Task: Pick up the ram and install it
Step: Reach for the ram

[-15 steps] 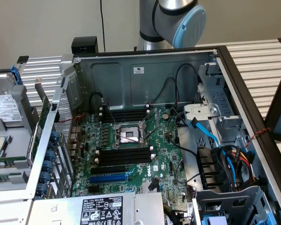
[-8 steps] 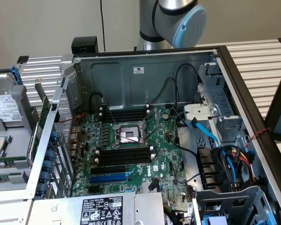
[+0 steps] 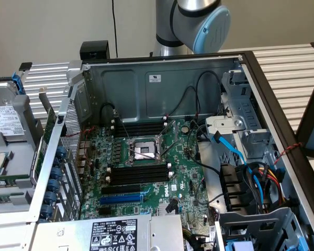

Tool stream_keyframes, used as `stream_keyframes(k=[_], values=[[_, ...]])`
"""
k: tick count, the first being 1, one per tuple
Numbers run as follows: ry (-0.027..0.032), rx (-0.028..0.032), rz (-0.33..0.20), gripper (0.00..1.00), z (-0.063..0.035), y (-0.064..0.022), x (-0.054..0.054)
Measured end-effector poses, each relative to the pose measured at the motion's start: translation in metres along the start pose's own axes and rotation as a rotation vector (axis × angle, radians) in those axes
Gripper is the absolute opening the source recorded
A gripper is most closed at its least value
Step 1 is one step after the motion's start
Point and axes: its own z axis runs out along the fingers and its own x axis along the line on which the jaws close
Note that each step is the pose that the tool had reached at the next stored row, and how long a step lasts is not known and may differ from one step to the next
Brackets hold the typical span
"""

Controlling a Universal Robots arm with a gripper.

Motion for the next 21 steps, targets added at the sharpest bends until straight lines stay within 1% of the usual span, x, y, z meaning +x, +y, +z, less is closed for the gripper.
stream_keyframes(k=[12, 17, 19, 21], values=[[0.005, -0.0037, -0.206, 0.1, 0.0005, -0.0001, 0.0], [0.013, -0.0024, -0.27, 0.1, 0.0007, 0.0, 0.0], [0.0139, -0.0025, -0.29, 0.1, 0.0007, 0.0, 0.0], [0.014, -0.0005, -0.309, 0.1, 0.0008, 0.0, -0.0001]])
